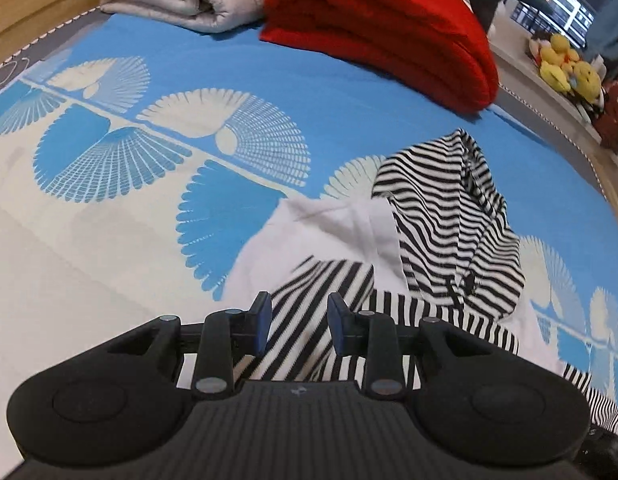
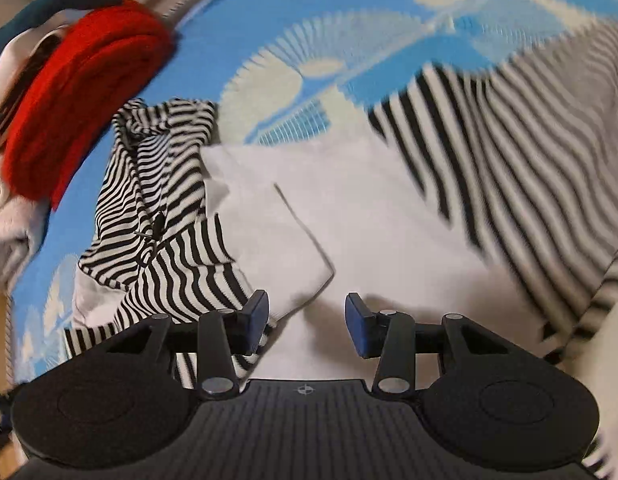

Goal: Fold small clothes

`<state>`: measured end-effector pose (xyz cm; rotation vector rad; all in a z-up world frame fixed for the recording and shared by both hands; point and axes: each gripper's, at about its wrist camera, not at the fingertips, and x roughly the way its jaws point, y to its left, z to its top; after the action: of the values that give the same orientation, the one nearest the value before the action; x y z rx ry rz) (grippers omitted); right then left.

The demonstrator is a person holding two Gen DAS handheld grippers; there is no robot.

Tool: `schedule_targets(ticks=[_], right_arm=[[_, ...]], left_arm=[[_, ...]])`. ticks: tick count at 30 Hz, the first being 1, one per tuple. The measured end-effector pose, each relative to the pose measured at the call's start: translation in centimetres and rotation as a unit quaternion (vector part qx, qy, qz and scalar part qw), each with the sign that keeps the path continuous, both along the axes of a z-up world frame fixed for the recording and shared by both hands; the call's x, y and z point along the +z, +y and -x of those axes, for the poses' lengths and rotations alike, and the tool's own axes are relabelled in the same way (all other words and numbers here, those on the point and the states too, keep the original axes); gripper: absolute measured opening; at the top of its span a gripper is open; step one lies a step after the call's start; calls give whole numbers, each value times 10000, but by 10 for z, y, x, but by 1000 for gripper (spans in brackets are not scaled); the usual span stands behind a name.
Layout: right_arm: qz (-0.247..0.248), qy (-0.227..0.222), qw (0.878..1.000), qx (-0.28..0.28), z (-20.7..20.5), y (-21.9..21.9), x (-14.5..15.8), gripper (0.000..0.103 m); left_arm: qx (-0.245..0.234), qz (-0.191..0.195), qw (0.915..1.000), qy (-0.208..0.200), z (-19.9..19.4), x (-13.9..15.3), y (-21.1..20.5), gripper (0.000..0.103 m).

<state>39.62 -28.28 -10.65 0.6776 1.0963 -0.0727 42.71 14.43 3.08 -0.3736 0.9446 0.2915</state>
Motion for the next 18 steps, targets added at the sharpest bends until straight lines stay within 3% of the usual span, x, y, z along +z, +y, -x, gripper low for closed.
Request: schedule_targets(ticks=[2,5,6,8,9,12,16,18], right_arm=[[-173,113,9997,-127,-4,3,-7,45],[-40,89,9997,-213,-10,6,-11,44],[-3,43,9997,-222,-12,5,-12,38],[61,9,9997,-247,-17,2,-11,17],[60,6,9995,-301,-20,0,-11,0],[36,-340,9989,-331,-21,-6,7,0],[13,-1088,9937,-275,-2,-8,65,0],[259,-1463,9887,-216,10,-8,86,0]], left_arm=[[19,33,10000,-29,0,4,3,34],[77,44,10000,17,-3,1,9,34],[96,51,9999,26,-6,-2,10,34],[126,39,9999,6,-10,-4,11,34],[144,23,9999,-7,-10,-4,12,34],[213,32,9998,14,-10,-4,15,34],[189,104,9998,-53,-9,0,14,34],[159,91,9998,-80,-8,2,12,34]])
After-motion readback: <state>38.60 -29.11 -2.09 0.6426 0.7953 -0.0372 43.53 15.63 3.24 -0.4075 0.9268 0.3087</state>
